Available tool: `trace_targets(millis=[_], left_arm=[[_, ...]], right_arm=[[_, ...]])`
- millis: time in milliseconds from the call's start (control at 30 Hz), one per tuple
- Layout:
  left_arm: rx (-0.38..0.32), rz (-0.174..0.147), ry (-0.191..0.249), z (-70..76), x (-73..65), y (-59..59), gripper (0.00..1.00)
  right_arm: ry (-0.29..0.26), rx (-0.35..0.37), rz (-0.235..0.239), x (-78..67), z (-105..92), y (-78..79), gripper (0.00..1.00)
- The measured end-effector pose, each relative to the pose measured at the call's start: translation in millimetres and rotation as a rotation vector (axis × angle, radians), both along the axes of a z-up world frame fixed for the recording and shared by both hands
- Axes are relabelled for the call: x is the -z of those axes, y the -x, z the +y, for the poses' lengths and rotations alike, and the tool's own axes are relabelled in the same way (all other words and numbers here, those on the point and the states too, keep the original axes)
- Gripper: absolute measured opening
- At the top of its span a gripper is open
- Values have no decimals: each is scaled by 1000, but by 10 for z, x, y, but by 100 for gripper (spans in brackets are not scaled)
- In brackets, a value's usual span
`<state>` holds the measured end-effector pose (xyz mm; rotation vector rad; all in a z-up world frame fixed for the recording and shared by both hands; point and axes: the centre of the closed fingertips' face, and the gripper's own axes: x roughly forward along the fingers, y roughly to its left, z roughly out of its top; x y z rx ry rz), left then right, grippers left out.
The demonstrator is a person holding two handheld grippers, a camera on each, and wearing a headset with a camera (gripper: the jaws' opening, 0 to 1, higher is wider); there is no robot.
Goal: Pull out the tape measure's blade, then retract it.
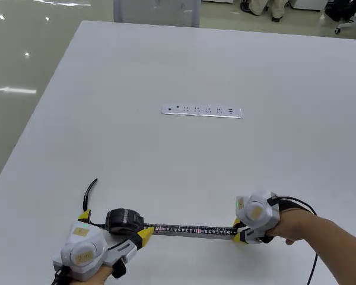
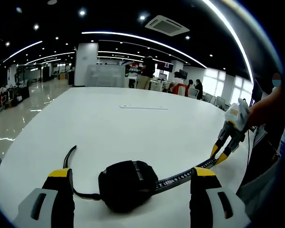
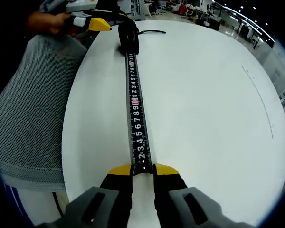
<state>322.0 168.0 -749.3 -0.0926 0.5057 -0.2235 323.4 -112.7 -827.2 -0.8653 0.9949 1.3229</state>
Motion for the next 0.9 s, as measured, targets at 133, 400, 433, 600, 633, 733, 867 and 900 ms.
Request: trace_targets(millis=[133,400,433,600,633,733,867,900], left_arm=[[-40,31,45,36,70,6,100],[-54,50,-24,29,201,-34,95],[-63,52,-30,34,233,-47,94],[-116,65,-23,53,348,-99,87],[-119,71,-8,39,370,-105,85],[-119,92,-12,-2,453,-115,79],[-126,93,-19,-35,457,-153,70],[-135,96,-36,-17,467,-156,70]], right_arm=[[32,-25,-31,12,8,6,14],[90,-17,-25,31,27,-10,14],[95,-19,-25,34,26,-6,14],[100,-47,-43,45,16,13,14],[99,-39,-41,48,17,4,14],[93,-21,-40,42,17,2,14],[100,-8,-42,38,19,6,14],[102,-10,-42,34,19,8,14]])
